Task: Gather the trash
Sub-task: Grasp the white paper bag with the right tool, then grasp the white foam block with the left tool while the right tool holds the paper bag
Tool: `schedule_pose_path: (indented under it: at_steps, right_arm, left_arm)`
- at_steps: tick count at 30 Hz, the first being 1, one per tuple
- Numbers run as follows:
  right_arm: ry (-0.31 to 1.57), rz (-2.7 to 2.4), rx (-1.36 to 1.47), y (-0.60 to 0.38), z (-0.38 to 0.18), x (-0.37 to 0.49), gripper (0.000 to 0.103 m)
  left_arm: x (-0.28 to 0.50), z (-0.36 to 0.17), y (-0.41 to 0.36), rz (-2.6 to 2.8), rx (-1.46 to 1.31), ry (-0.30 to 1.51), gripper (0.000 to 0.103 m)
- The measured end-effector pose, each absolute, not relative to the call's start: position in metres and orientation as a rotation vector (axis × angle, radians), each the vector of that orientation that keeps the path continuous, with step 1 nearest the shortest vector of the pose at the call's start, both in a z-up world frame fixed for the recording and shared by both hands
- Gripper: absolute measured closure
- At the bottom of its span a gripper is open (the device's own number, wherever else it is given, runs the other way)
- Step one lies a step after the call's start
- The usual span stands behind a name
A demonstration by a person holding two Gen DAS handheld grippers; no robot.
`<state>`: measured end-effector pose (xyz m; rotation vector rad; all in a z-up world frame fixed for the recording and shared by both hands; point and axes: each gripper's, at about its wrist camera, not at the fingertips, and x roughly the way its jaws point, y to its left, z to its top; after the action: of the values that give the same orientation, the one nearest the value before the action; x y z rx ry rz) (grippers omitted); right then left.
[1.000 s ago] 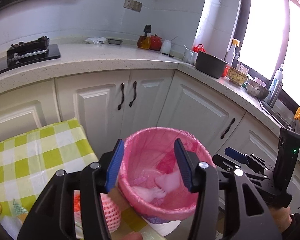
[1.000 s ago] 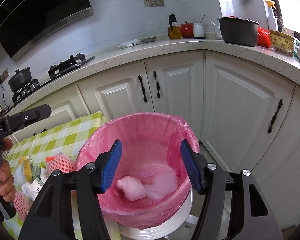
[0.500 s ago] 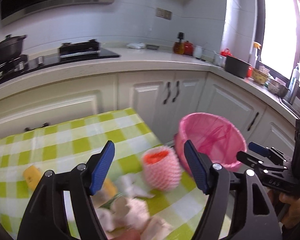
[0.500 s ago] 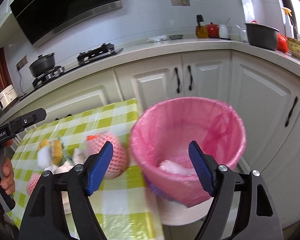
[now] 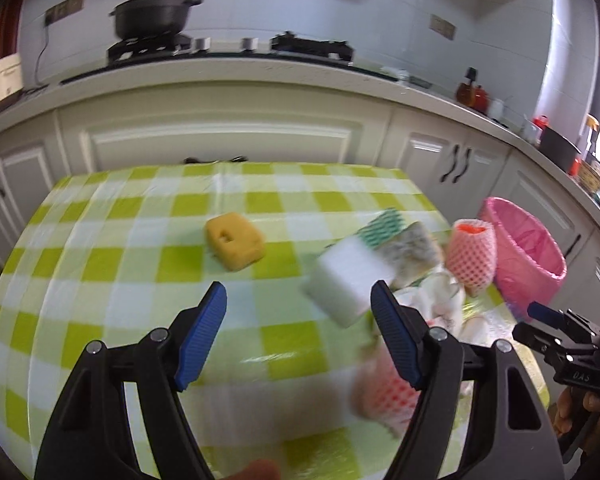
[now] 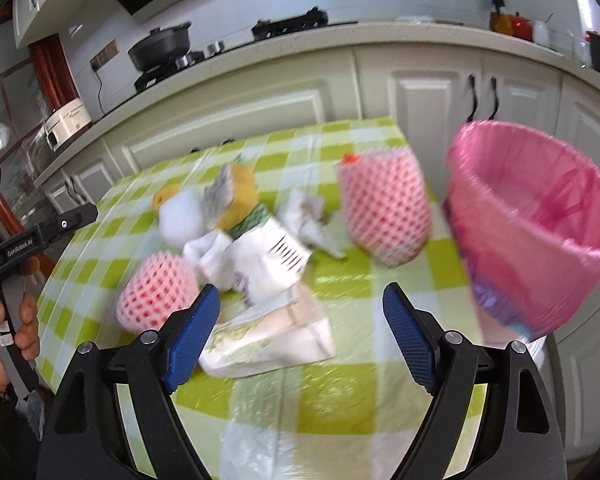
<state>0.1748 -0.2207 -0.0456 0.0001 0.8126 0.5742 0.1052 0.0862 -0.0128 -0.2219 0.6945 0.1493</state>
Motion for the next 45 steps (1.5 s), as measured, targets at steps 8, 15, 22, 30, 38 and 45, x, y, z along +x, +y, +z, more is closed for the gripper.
schedule_pose_path:
  at_steps: [8, 15, 22, 30, 38, 45]
  right_arm:
    - [0.91, 0.562, 0.0, -0.198, -0.064, 0.176, 0.024]
    - [0.94, 0.542, -0.012, -0.191, -0.07, 0.183, 0.024]
    - [0.952, 0.537, -0.029, -0.184, -0.078, 0.191, 0.046]
    - [0.943, 0.576, -0.055, -0.181, -0.077, 0.185, 0.082]
    - [0.909, 0.553, -0.042, -0.197, -0.066, 0.185, 0.09]
    - [0.871, 0.533, -0.044, -0.208, -0.053, 0.183, 0.09]
  left_arm:
    - [0.09, -0.026, 0.116, 0.188, -0.285, 0.699, 0.031]
    - [0.091, -0.027, 0.111, 0.155, -0.296, 0.694, 0.031]
    - [0.098, -0.029, 0.099, 0.12, -0.293, 0.702, 0.031]
    - [0.099, -0.032, 0.097, 0.117, -0.294, 0.708, 0.031]
    - [0.099, -0.028, 0.087, 0.078, -0.294, 0.702, 0.031]
    - [0.11, -0.03, 0.074, 0.036, -0.294, 0.713, 0.031]
